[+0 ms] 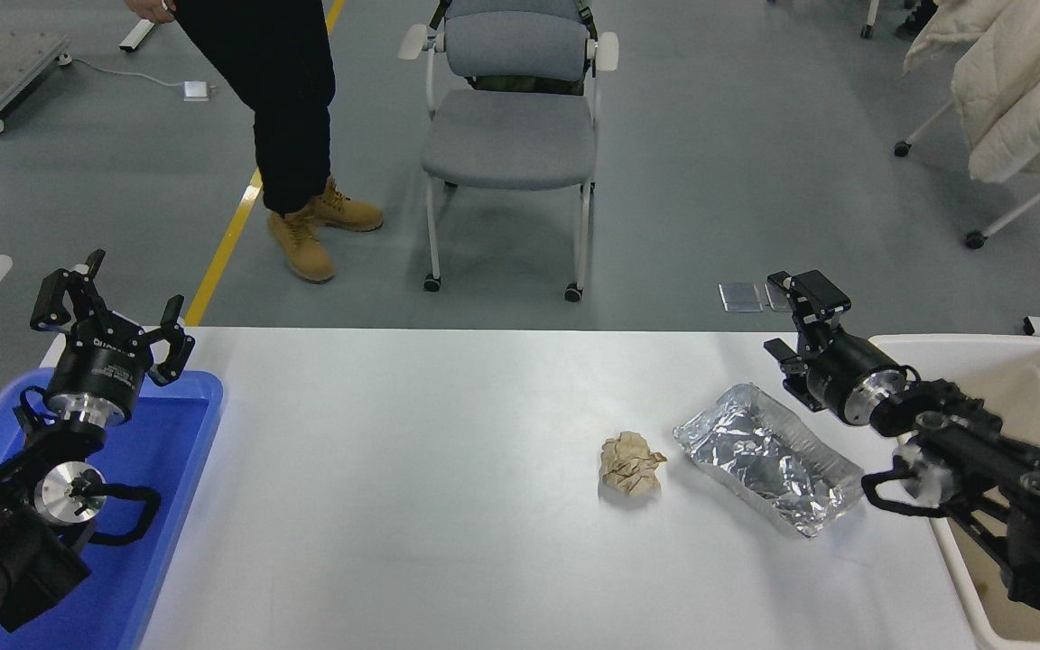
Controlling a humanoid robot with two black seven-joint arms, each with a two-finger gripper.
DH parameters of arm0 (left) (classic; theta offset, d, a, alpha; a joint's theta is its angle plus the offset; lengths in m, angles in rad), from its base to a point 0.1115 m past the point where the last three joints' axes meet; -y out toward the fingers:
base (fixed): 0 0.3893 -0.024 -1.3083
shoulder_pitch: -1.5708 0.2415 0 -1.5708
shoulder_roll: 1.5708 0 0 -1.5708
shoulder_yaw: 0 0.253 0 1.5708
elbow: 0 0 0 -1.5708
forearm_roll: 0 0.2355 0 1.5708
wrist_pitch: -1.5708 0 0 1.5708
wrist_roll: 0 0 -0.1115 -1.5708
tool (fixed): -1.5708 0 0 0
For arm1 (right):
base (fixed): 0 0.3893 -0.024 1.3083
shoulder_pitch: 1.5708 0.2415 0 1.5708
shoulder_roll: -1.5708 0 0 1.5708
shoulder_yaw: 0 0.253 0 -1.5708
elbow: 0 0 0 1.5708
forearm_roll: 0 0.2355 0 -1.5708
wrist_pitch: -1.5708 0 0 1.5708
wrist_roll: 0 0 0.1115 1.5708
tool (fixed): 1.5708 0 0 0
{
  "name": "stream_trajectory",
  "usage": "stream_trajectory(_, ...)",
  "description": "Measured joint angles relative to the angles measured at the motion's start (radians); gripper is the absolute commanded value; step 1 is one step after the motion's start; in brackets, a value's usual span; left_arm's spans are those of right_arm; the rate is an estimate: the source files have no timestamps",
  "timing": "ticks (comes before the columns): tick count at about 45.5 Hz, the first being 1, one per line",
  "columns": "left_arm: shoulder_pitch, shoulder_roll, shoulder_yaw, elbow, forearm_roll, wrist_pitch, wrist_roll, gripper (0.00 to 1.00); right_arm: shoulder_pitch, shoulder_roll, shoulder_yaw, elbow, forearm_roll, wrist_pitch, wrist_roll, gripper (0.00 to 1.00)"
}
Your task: Clean the table surface
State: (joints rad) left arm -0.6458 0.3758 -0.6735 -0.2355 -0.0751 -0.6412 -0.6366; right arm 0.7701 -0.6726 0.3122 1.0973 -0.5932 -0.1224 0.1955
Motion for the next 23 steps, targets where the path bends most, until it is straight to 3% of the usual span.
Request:
stream_trajectory(14, 0.0, 0.0, 0.0, 0.0, 0.0, 0.0, 0.0, 1.0, 0.201, -0.235, -0.412, 0.141, -0.006, 0.1, -0.02, 0.99)
stream_trajectory(23, 0.0, 0.0, 0.0, 0.0, 0.0, -0.001, 0.0, 1.0, 0.276, -0.315, -0.579, 0.212, 0.011, 0.165, -0.138, 0.99)
